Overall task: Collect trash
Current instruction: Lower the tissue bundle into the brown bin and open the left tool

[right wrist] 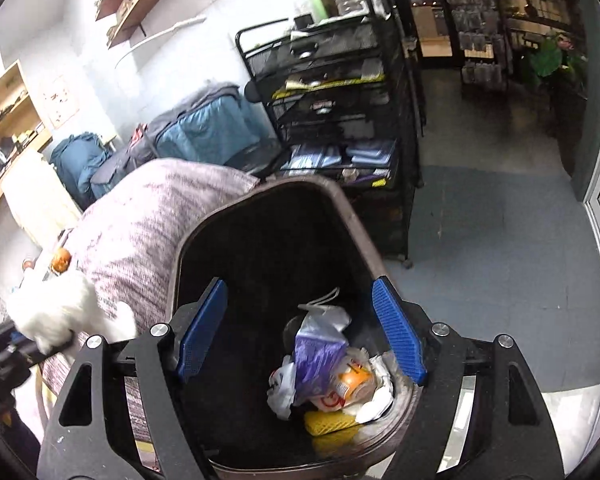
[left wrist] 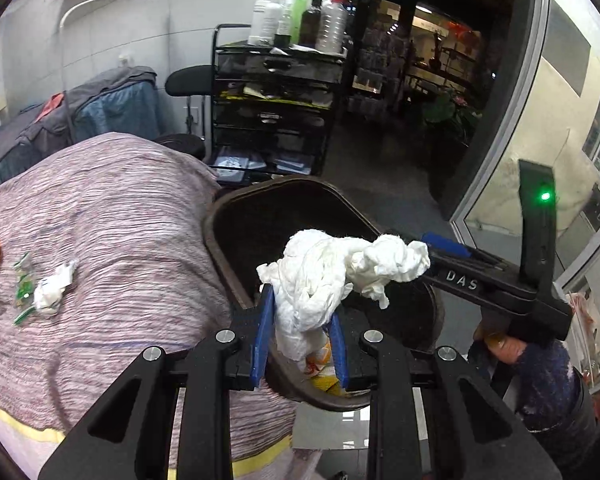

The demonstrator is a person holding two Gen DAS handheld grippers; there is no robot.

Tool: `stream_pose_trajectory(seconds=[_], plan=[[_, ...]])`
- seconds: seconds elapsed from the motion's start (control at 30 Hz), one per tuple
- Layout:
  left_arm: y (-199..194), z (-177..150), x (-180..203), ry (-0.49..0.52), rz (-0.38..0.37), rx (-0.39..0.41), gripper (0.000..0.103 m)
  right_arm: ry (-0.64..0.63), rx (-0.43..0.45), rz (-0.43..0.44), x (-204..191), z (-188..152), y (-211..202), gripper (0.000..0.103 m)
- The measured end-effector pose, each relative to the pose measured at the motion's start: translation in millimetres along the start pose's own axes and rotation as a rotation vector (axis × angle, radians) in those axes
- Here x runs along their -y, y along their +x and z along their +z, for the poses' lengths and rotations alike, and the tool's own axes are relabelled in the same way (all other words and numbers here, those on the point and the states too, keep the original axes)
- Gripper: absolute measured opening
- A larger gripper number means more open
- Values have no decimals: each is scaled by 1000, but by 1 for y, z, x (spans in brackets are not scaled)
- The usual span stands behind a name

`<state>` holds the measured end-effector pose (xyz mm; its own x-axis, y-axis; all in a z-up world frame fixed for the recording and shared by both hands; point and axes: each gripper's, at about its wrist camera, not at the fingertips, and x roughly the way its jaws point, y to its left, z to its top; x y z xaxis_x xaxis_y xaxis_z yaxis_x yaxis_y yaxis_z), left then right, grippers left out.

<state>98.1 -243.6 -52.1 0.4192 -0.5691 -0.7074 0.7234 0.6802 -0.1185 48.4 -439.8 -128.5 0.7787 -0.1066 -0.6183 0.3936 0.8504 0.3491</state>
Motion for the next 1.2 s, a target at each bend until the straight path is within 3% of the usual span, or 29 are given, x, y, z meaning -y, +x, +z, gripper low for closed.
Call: stream_pose_trajectory(seconds=[0.6, 0.7, 0.77, 0.93, 1.07, 1.2], plan=[[53, 17, 21, 34, -4, -89, 27, 46, 47, -53, 23, 10, -15, 75], [57, 17, 22, 33, 2, -90, 36, 50, 51, -57, 25, 11, -14, 75], [57, 15, 22, 37, 6, -89, 61, 54, 53, -60, 26, 11, -14, 76], [45, 12, 28, 77, 45, -37, 86, 58, 55, -64, 30, 10, -15, 82], [32, 10, 33, 95, 66, 1, 95, 64, 52, -57, 30, 8, -13, 82], [18, 8, 33, 88, 69, 23, 96, 62, 49, -46, 27, 8, -12, 82]])
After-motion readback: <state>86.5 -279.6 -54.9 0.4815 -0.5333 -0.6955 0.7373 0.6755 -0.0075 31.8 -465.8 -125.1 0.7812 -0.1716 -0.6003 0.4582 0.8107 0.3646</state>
